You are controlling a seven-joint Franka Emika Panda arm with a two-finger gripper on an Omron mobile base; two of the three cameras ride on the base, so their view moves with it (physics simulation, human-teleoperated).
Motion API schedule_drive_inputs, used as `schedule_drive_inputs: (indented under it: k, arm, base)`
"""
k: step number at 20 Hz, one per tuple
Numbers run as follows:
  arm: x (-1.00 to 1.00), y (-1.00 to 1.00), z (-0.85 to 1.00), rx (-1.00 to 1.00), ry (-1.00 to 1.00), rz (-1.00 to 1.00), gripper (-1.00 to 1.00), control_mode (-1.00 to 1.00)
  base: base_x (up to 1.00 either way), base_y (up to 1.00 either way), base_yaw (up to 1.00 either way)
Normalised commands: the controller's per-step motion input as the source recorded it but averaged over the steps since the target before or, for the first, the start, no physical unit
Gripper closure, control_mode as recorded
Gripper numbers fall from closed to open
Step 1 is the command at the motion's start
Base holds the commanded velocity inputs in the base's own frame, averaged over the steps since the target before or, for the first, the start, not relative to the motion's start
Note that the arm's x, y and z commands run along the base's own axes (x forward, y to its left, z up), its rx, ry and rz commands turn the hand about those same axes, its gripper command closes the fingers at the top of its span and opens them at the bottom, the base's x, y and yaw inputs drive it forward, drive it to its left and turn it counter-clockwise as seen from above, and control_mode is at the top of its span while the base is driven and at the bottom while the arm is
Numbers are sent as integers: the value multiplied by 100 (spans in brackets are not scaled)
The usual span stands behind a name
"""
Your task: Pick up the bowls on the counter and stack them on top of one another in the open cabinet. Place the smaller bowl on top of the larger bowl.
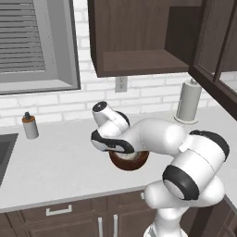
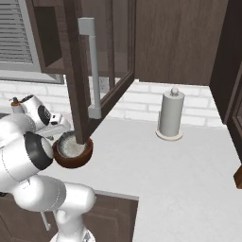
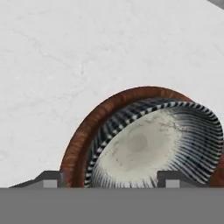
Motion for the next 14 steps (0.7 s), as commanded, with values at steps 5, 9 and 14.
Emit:
schedule_drive_inputs:
  k: [5, 9, 14]
  arm:
    - [-54, 0, -2, 0, 3, -3, -100, -100]
    - [-39, -5, -40, 0, 7, 0, -100, -100]
    - [-1, -1, -47, 0, 9, 4, -100, -100]
  base:
    - [0, 0, 0]
    - [0, 0, 0]
    - [0, 0, 0]
